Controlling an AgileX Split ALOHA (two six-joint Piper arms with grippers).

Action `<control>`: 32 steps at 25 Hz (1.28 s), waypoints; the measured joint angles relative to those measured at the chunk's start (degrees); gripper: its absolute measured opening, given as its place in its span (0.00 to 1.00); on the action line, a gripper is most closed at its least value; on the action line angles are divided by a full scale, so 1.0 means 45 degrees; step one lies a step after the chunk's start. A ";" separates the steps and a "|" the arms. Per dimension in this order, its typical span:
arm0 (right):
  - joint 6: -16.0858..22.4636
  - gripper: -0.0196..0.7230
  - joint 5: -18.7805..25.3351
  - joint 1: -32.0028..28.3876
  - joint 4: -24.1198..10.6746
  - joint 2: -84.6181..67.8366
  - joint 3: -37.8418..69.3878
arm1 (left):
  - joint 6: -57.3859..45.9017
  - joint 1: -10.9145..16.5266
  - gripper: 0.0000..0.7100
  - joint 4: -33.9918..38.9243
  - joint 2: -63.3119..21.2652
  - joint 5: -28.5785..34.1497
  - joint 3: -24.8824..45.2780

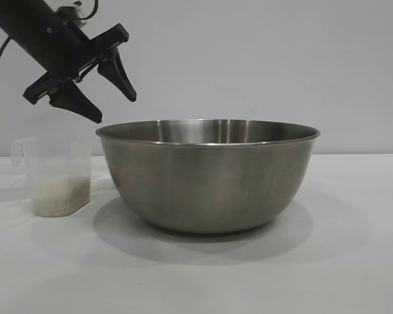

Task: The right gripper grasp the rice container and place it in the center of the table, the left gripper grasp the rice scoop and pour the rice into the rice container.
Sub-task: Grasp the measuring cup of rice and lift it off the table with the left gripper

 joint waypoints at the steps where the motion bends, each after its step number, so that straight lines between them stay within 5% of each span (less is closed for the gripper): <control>1: 0.0000 0.76 0.0000 0.0000 0.0000 0.0000 0.0000 | 0.0051 0.0025 0.67 0.0000 -0.0092 0.0000 0.0000; 7: 0.0000 0.76 0.0000 0.0000 0.0000 0.0000 0.0000 | 0.0105 0.0714 0.67 0.0760 -0.1451 0.0079 0.0000; 14: 0.0000 0.76 0.0000 0.0000 0.0000 0.0000 0.0000 | -0.1005 0.1136 0.67 0.4197 -0.3665 0.0904 0.0000; 22: 0.0011 0.76 0.0000 0.0000 0.0000 0.0000 0.0000 | -0.5366 0.1136 0.67 0.9622 -0.5713 0.3877 0.0000; 32: 0.0011 0.76 0.0000 0.0000 0.0000 0.0000 0.0000 | -0.7962 0.1136 0.67 1.2182 -0.7851 0.7039 0.0611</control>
